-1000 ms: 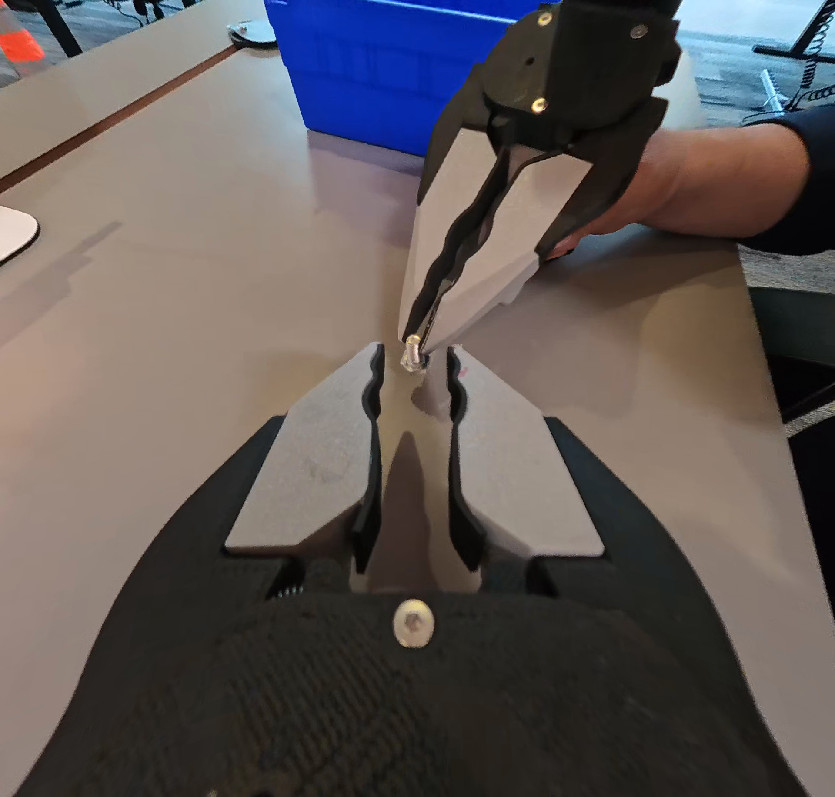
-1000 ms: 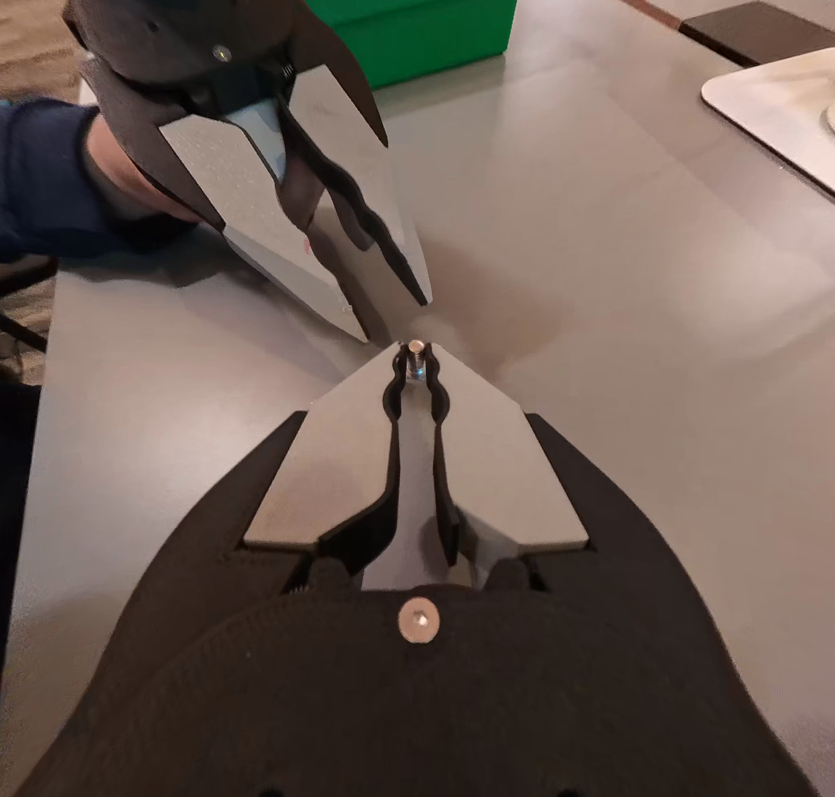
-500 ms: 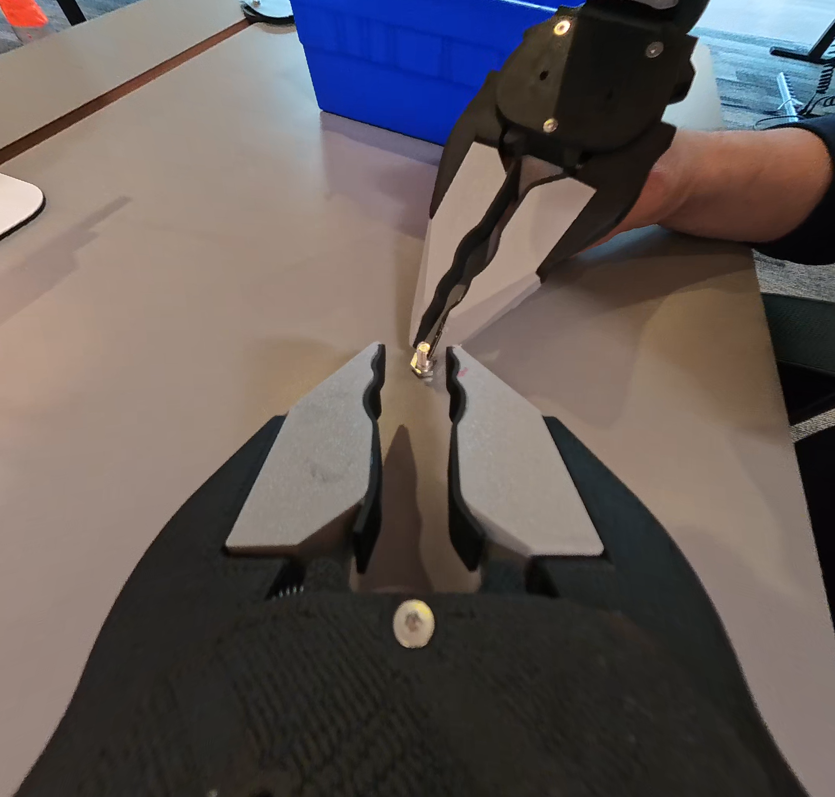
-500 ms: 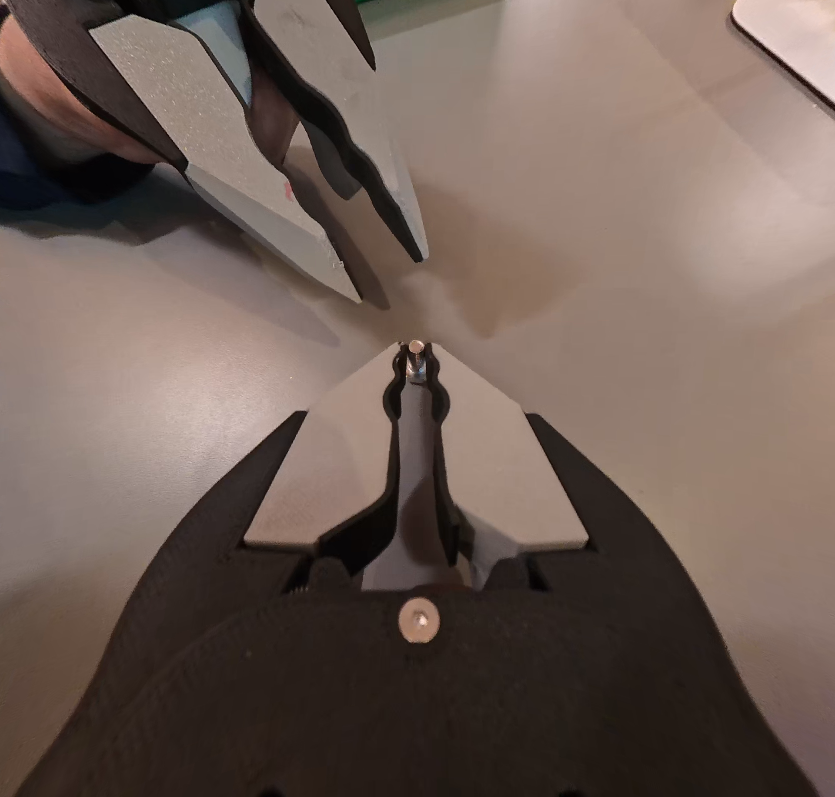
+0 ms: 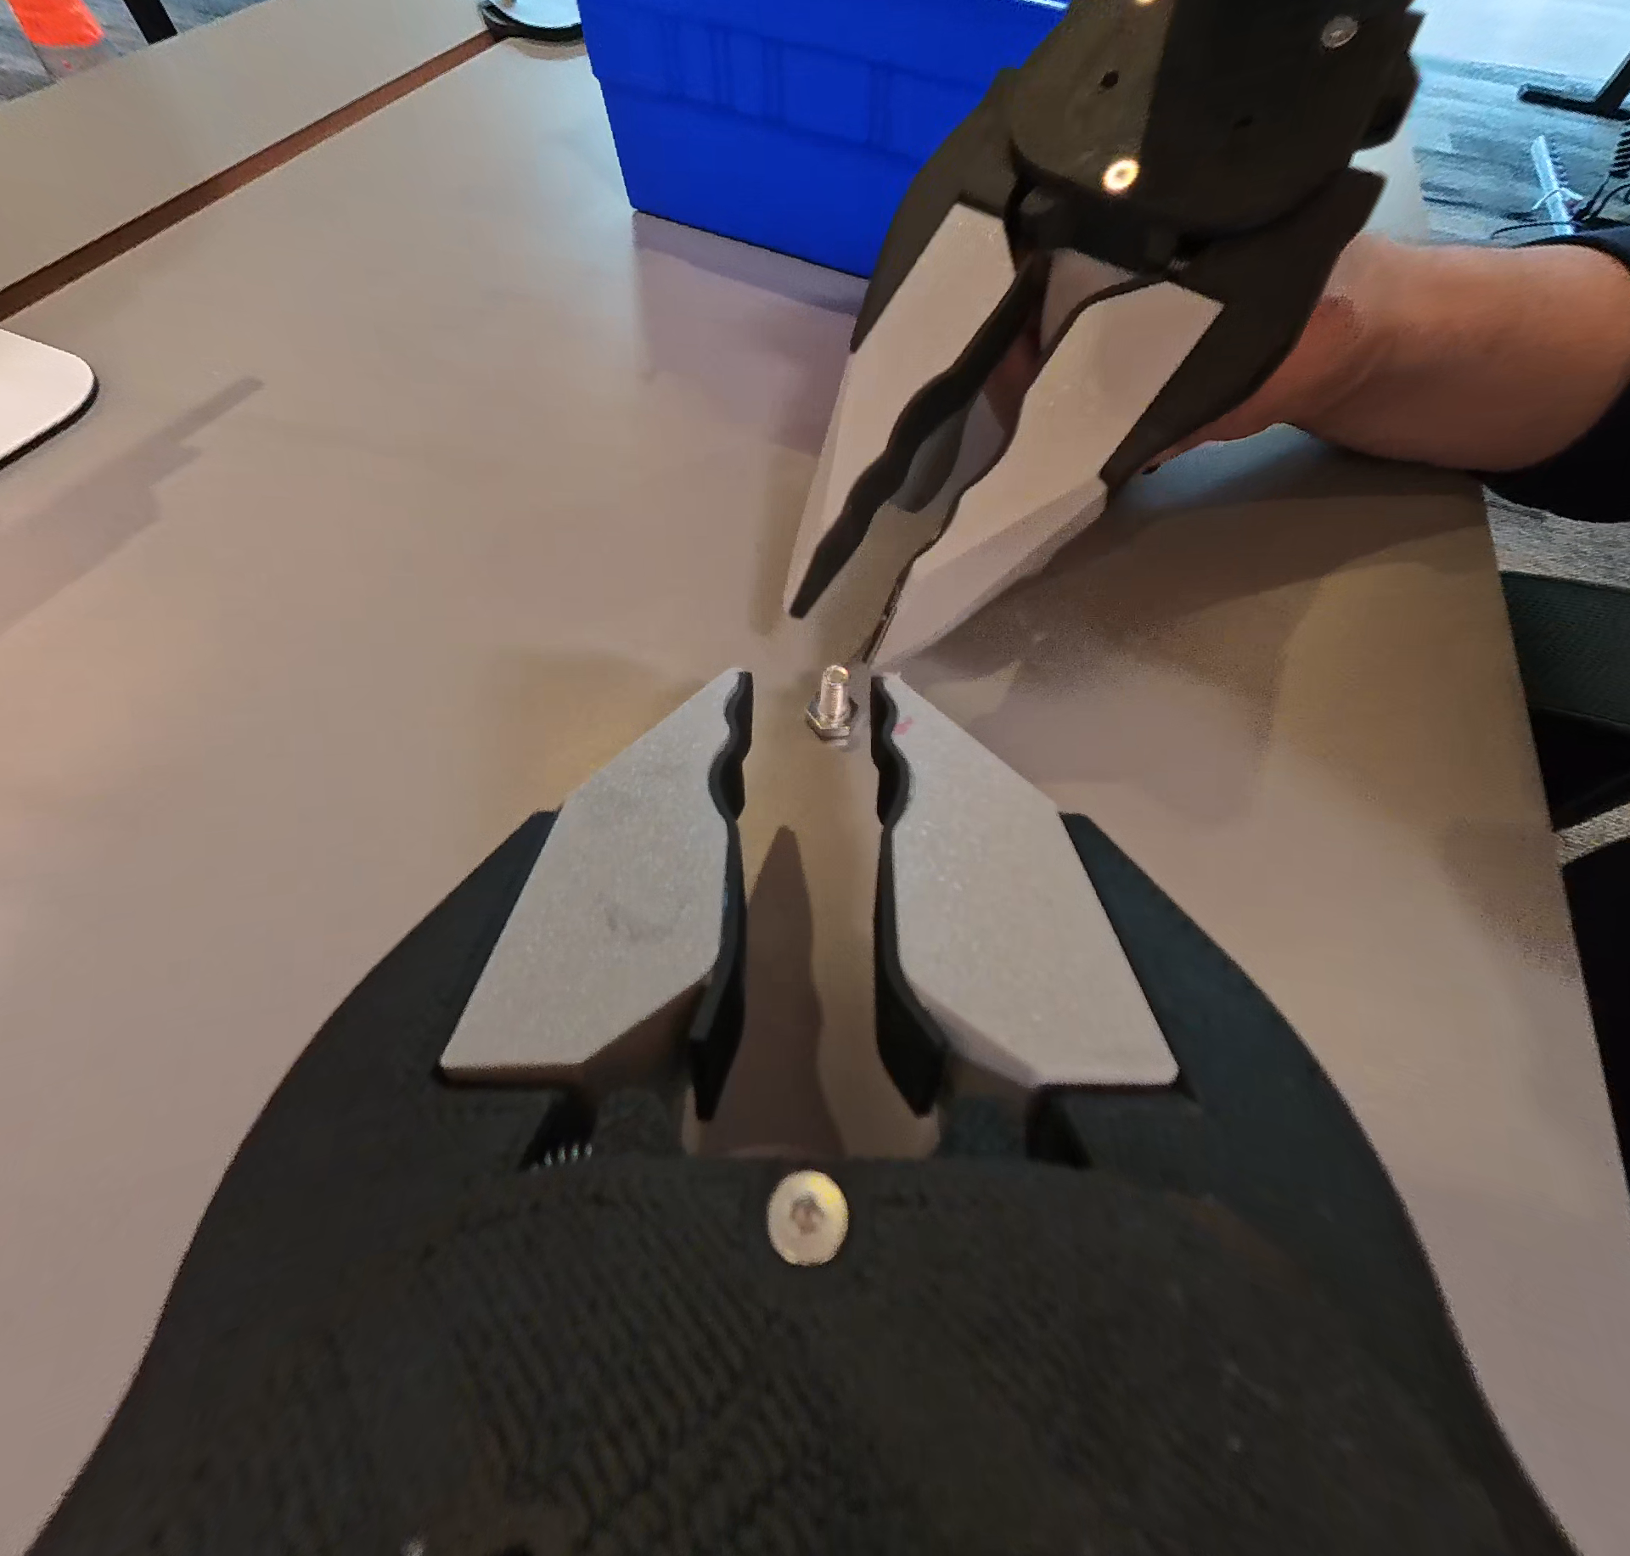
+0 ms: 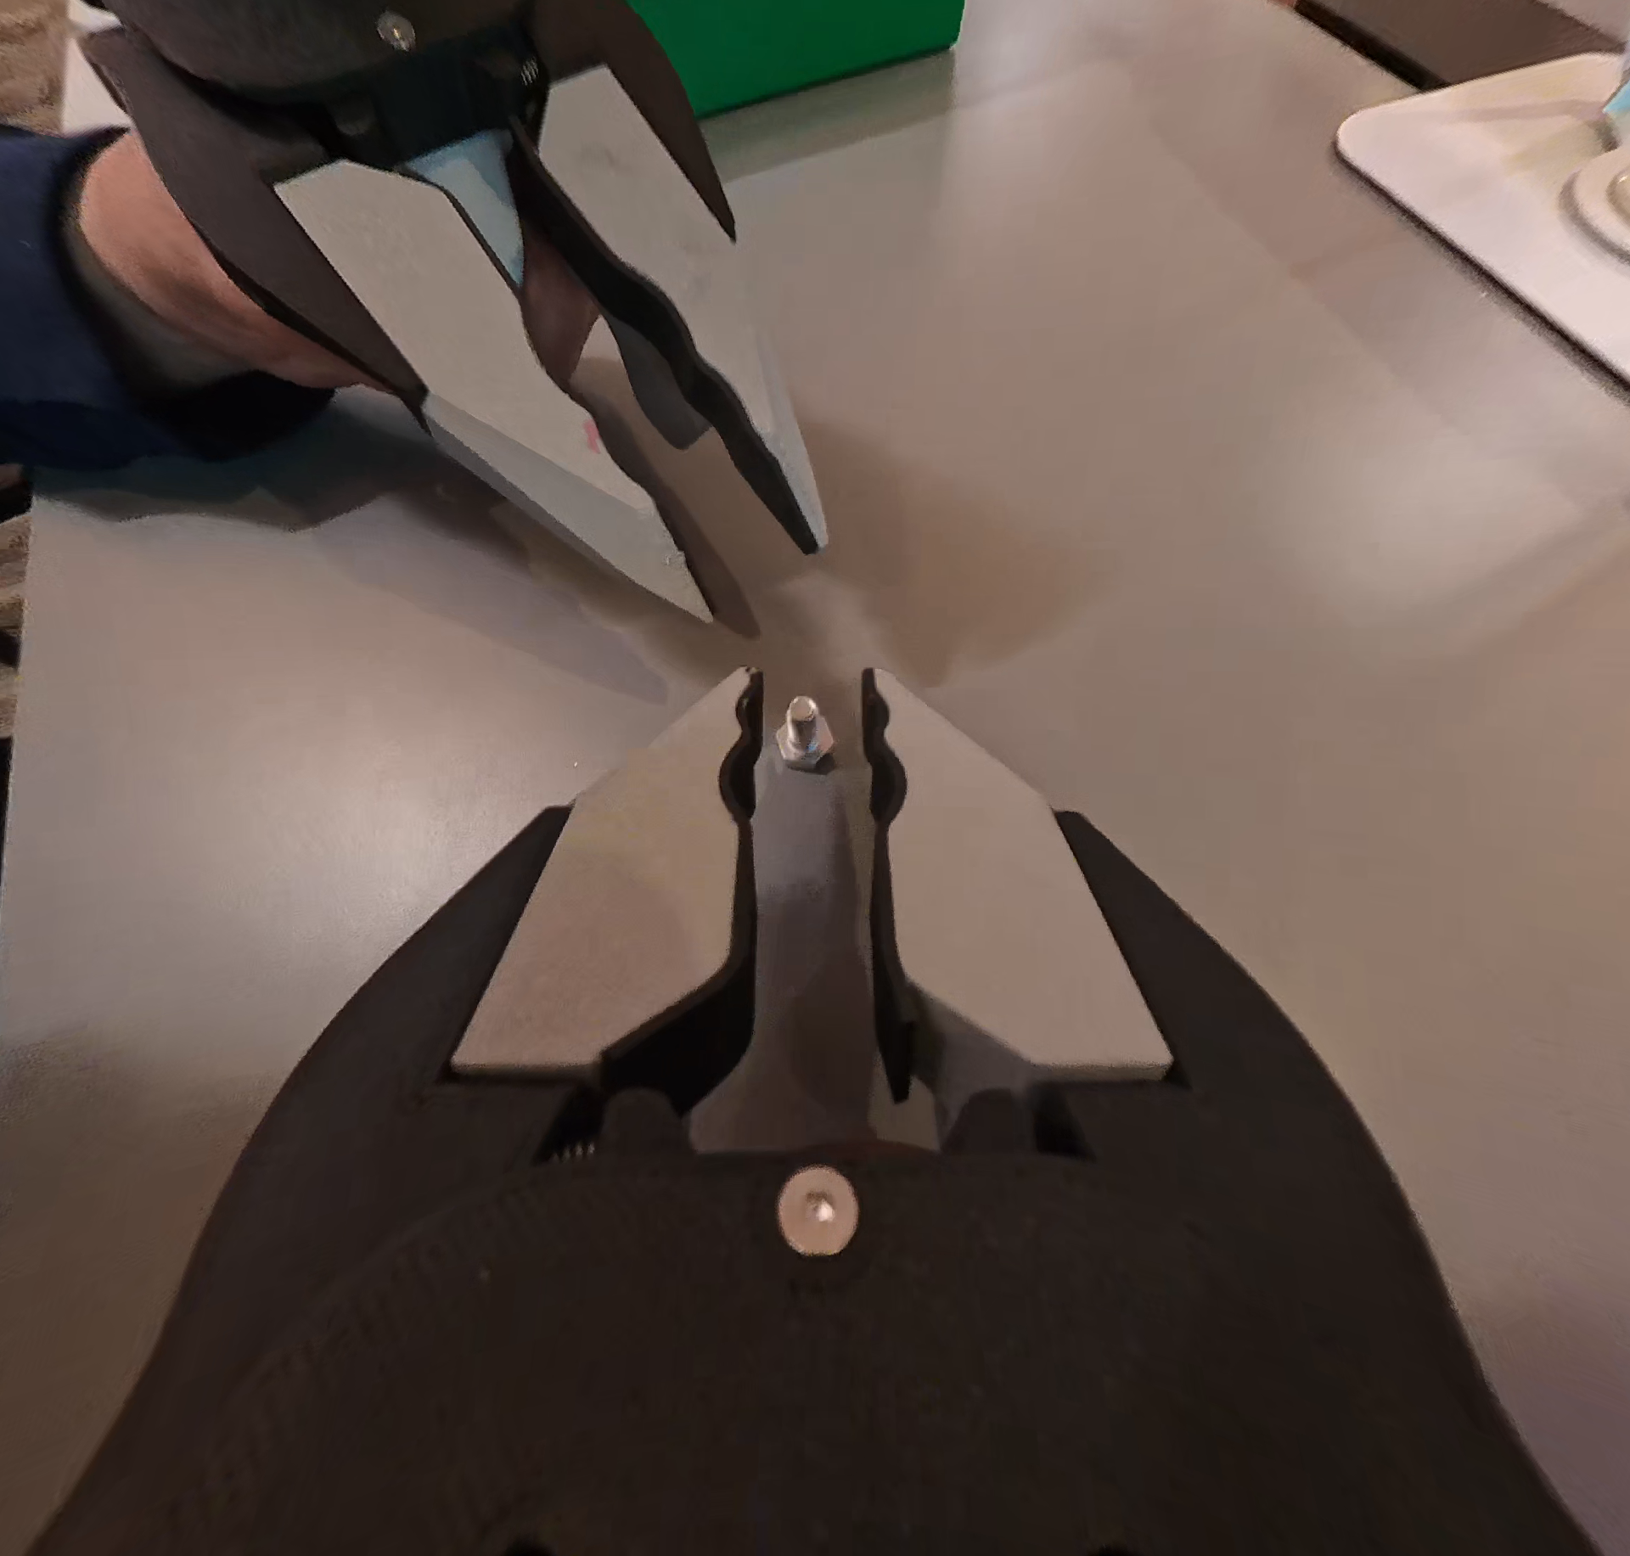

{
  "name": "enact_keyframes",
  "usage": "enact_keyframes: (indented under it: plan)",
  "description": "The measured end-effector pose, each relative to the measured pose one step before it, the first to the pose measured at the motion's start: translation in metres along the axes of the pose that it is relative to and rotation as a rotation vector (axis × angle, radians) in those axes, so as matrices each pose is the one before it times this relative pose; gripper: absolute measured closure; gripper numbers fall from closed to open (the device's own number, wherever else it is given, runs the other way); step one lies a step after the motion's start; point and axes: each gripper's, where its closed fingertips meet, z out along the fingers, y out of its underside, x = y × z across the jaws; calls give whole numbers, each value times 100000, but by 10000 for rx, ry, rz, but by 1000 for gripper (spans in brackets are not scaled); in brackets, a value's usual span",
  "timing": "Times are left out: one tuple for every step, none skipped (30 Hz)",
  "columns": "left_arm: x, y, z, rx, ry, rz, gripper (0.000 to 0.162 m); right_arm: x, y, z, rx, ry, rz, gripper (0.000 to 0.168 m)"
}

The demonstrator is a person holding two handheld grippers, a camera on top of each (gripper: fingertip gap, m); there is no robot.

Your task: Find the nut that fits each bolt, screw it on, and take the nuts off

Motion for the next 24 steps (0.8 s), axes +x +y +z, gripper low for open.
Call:
enact_keyframes:
  plan:
    - [-28,12,-20,-5,9,-25,138,99,-277,-163,135,81,-10,149]
    - [-25,-39,-44,25,-3,-4,138,85,-245,-147,125,67,-5,149]
    - [-48,-37,-49,27,-27,12,138,105,-231,-141,117,84,-7,149]
    - [-56,7,-26,5,-24,9,138,89,-204,-128,104,78,-16,149]
    - [-23,45,-2,-22,3,-6,138,82,-176,-97,80,69,-26,149]
    - [-3,47,14,-20,9,-12,138,67,-133,-71,57,79,-41,149]
    - [-3,39,12,-12,9,-9,138,75,-103,-56,40,82,-57,149]
    - [19,18,8,-10,9,2,138,30,-68,-26,22,61,-69,149]
    - [14,6,14,-11,-2,15,138,7,-46,-11,14,55,-71,150]
    - [22,23,9,-13,-2,19,138,22,-6,11,-3,56,-64,150]
    - [12,29,11,-21,-4,14,138,-3,40,34,-28,35,-57,150]
    - [16,23,21,-20,-7,15,138,-25,63,41,-43,18,-42,150]
    - [15,27,12,-20,-1,16,138,-15,36,33,-23,22,-35,150]
    - [-6,44,19,-19,-5,8,138,-15,5,18,-6,18,-29,150]
    - [-17,50,20,-27,-5,-5,138,-46,7,23,-11,-13,-16,150]
    - [-17,41,14,-26,4,-16,138,-57,39,24,-19,-25,3,150]
    - [-17,33,10,-17,5,-26,138,-36,35,28,-16,-17,11,150]
    - [-41,10,-8,3,-6,-23,138,0,12,18,2,-2,3,150]
    - [-22,-25,-13,18,-5,-17,138,-10,25,15,-10,-4,3,149]
    - [-22,-2,-10,5,3,-18,138,8,44,7,-24,-1,3,149]
    - [-11,14,-1,-3,7,-14,138,12,19,8,-12,9,-1,149]
    - [10,2,5,-5,7,-1,138,8,-14,-8,6,6,-6,149]
    - [7,16,10,-9,-3,10,138,-4,-23,-17,9,3,-5,149]
    - [14,8,12,-13,-1,18,138,6,-12,-9,5,5,-6,149]
